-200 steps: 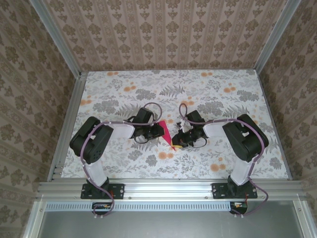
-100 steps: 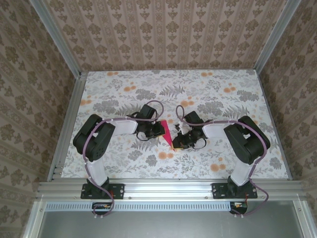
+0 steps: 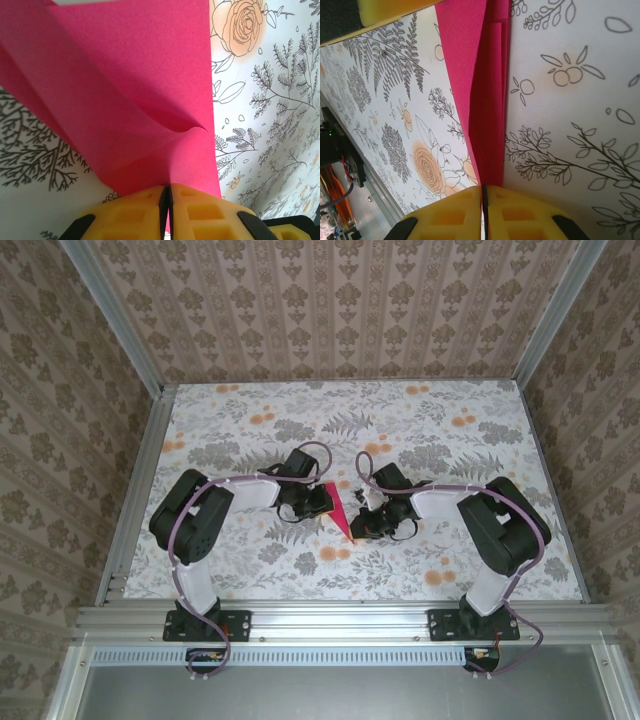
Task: Fold a paper plane with a square sheet of paper (pick it up from the middle)
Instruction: Fold the wing for the fifth time at the center of the table.
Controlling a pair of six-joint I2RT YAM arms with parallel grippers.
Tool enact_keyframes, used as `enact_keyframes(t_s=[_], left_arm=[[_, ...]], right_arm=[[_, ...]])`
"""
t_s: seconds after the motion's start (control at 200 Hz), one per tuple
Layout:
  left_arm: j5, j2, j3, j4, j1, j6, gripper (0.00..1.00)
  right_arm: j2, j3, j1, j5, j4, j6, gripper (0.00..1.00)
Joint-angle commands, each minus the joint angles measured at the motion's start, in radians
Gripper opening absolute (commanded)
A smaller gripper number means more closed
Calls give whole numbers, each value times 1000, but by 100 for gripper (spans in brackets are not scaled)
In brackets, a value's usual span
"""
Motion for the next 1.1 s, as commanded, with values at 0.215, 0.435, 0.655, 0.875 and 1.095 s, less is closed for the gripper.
enact_keyframes(t_s=[0.215,0.435,0.655,0.875,1.095], left_arm=[[-119,87,-6,-134,3,13,14],[-122,87,-4,-142,4,16,14],[-119,92,1,-143,2,19,14],[-116,93,3,-145,-1,24,14],[-115,92,5,-148,-3,27,14]], right_arm=[[-3,-35,9,56,-93,-7,8],[28,-15,10,86,-122,5,6],[-91,3,11,99,-129,23,15],[-160,69,44,119,-139,20,20],[-17,159,83,35,-117,23,16]])
